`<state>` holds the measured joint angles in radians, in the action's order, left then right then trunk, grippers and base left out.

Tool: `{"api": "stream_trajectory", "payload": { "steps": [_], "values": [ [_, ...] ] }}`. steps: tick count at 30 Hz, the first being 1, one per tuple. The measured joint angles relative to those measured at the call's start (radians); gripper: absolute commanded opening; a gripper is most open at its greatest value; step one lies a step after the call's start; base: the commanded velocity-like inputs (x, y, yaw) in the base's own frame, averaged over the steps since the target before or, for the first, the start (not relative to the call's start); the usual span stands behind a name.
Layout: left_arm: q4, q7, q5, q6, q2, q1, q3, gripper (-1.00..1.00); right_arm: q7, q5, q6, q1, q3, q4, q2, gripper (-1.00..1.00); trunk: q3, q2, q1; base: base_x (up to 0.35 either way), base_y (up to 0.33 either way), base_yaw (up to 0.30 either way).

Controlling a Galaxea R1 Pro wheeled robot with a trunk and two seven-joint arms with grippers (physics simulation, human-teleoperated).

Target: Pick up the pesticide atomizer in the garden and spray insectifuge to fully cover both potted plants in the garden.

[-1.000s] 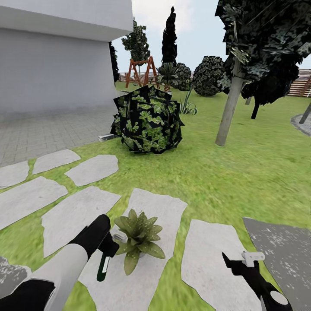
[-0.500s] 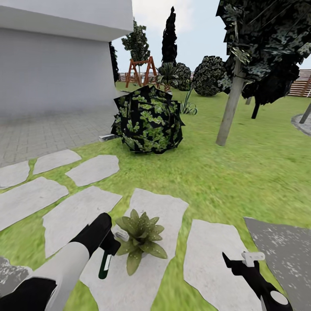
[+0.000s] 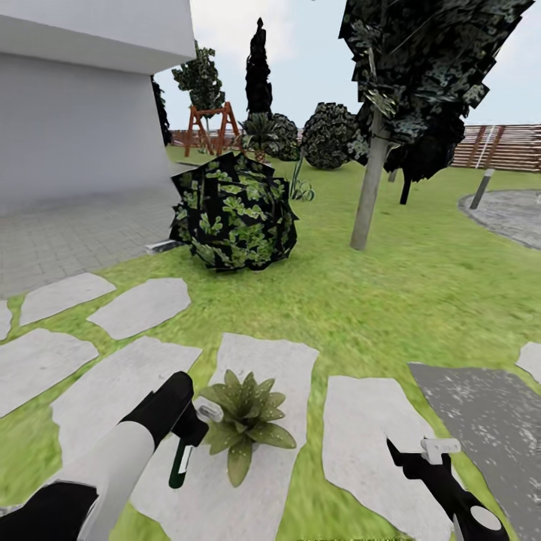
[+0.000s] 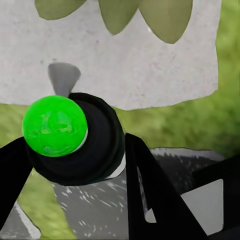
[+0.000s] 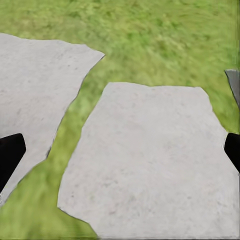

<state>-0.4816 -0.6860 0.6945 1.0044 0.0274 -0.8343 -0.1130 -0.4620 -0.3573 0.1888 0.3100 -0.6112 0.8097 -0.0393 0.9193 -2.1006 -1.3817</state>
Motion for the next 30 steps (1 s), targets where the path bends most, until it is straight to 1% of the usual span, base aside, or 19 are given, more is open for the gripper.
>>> {"api": "stream_trajectory", "payload": {
  "steps": [4,9,16,20,22,25,30],
  "values": [
    [0.001,0.0,-0.001,0.001,-0.003,0.001,-0.001,-1.0,0.0,0.0,0.0,0.0,0.0,-0.001,0.0,1.0,0.0,0.0,0.0,0.007,0.311,-0.231],
    [0.002,-0.001,-0.001,0.001,0.004,0.003,-0.001,-1.0,0.0,0.0,0.0,0.001,0.0,-0.001,0.0,1.0,0.0,0.0,0.0,0.065,0.21,-0.03],
    [0.002,-0.004,-0.001,0.001,0.009,0.003,-0.001,-1.0,0.0,0.0,0.0,0.001,0.0,0.0,0.0,1.0,0.0,0.0,0.0,0.009,0.019,-0.002],
    [0.001,-0.011,-0.005,0.002,0.038,-0.002,-0.002,-1.0,0.0,0.0,-0.001,0.0,0.0,0.0,0.0,1.0,0.0,0.0,0.0,0.0,0.001,0.0],
    [0.002,-0.012,0.0,0.001,0.043,-0.002,-0.002,-1.0,0.0,0.0,0.0,0.0,0.0,0.0,0.0,1.0,0.0,0.0,0.0,0.0,0.0,-0.01],
    [0.003,-0.012,0.003,0.0,0.038,0.001,-0.004,-1.0,0.0,0.0,-0.001,0.0,0.0,0.001,0.0,1.0,0.0,0.0,0.0,0.0,0.0,-0.182],
    [0.003,-0.012,0.002,0.0,0.035,0.002,-0.005,-1.0,0.0,0.0,-0.001,0.0,0.0,0.001,0.0,1.0,0.0,0.0,0.0,0.0,0.0,-0.284]
  ]
}}
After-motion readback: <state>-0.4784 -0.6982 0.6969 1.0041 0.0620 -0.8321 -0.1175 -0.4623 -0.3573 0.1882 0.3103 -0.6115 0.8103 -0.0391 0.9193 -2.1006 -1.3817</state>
